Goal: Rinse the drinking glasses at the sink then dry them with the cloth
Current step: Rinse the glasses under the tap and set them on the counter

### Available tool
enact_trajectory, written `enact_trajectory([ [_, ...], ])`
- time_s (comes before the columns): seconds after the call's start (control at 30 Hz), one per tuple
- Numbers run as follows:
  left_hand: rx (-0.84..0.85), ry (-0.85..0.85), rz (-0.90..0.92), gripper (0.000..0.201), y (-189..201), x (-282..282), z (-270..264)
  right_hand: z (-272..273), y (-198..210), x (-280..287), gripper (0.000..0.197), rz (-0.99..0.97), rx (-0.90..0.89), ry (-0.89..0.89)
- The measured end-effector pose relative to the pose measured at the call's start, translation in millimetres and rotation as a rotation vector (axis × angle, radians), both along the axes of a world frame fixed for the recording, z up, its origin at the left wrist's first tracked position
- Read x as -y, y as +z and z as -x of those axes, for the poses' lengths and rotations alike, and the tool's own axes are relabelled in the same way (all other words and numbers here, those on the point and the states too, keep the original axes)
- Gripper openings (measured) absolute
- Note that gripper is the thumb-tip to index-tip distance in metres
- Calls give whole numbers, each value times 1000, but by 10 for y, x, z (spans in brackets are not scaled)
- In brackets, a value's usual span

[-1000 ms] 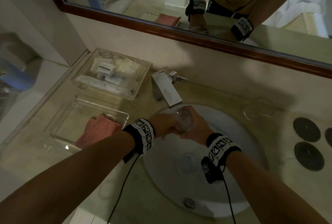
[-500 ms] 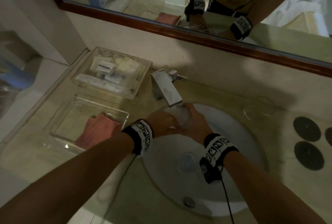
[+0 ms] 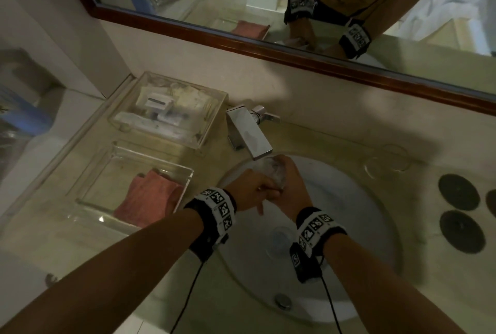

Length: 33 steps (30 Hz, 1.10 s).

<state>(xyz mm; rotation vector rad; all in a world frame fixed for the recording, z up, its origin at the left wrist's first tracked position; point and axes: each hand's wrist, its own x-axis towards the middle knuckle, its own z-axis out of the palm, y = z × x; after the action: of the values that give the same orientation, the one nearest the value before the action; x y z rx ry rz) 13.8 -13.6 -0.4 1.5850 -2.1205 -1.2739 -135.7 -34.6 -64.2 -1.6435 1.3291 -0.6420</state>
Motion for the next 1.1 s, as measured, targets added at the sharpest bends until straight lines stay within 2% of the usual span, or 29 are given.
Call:
enact_trajectory([
  [0.07, -80, 52, 2, 23, -2, -22, 17, -8, 30, 2, 78, 1, -14, 2],
  [0.1, -88, 35, 9, 25, -10, -29, 0, -7, 56, 15, 77, 0, -28, 39],
  [0.13, -21, -46, 59, 27, -34, -26, -40, 4, 93, 28, 77, 0, -36, 88],
  [0.2, 255, -326, 237, 35, -84, 34, -157, 41, 149, 51, 79, -23, -63, 182],
  [0.27, 623, -583, 330, 38, -80, 125, -251, 92, 153, 65, 79, -63, -70, 239],
  [0.3, 751, -649, 368, 36, -45, 148, -252, 114, 153, 77, 79, -73, -62, 266],
  [0.37, 818, -609, 372, 35, -67, 157, -224, 135, 182, 86, 79, -67, -64, 281],
  [0.4, 738, -499, 310, 35, -96, 131, -191, 121, 213, 102, 78, -64, -51, 261],
  [0.43, 573, -355, 216, 36, -138, 100, -156, 117, 233, 123, 77, -61, -49, 237],
  [0.53, -60, 10, -161, 33, -179, 46, -21, 44, 284, 136, 66, -57, -124, 230],
  [0.57, -189, 79, -255, 32, -157, 46, 30, 39, 258, 140, 50, -46, -106, 253],
  [0.6, -242, 113, -294, 32, -147, 53, 71, 16, 294, 134, 28, -27, -62, 236],
  [0.63, -244, 111, -276, 32, -123, 43, 102, 1, 366, 119, 11, -96, 28, 153],
  [0.7, -115, -1, -121, 33, -115, 36, 83, 22, 325, 116, 6, -171, 55, 161],
  [0.73, 27, -115, -23, 38, -127, 43, 27, 57, 344, 127, 19, -168, 18, 187],
  [0.8, 417, -357, 113, 49, -115, 84, -92, 132, 276, 145, 64, -155, -89, 299],
  [0.87, 703, -525, 241, 52, -71, 115, -143, 164, 253, 134, 79, -105, -170, 322],
  [0.9, 741, -535, 275, 53, -57, 118, -149, 189, 220, 135, 79, -73, -164, 308],
  [0.93, 734, -508, 280, 56, -80, 111, -148, 166, 232, 139, 78, -59, -153, 303],
  [0.97, 637, -417, 219, 60, -112, 91, -129, 135, 254, 131, 75, -65, -136, 279],
  [1.0, 451, -288, 107, 60, -130, 64, -92, 121, 273, 140, 69, -57, -120, 244],
  [1.07, -6, -10, -193, 47, -116, 25, 29, 87, 298, 144, 55, -112, -49, 160],
  [1.1, -188, 108, -315, 37, -62, 12, 90, 75, 302, 145, 59, -96, -83, 163],
])
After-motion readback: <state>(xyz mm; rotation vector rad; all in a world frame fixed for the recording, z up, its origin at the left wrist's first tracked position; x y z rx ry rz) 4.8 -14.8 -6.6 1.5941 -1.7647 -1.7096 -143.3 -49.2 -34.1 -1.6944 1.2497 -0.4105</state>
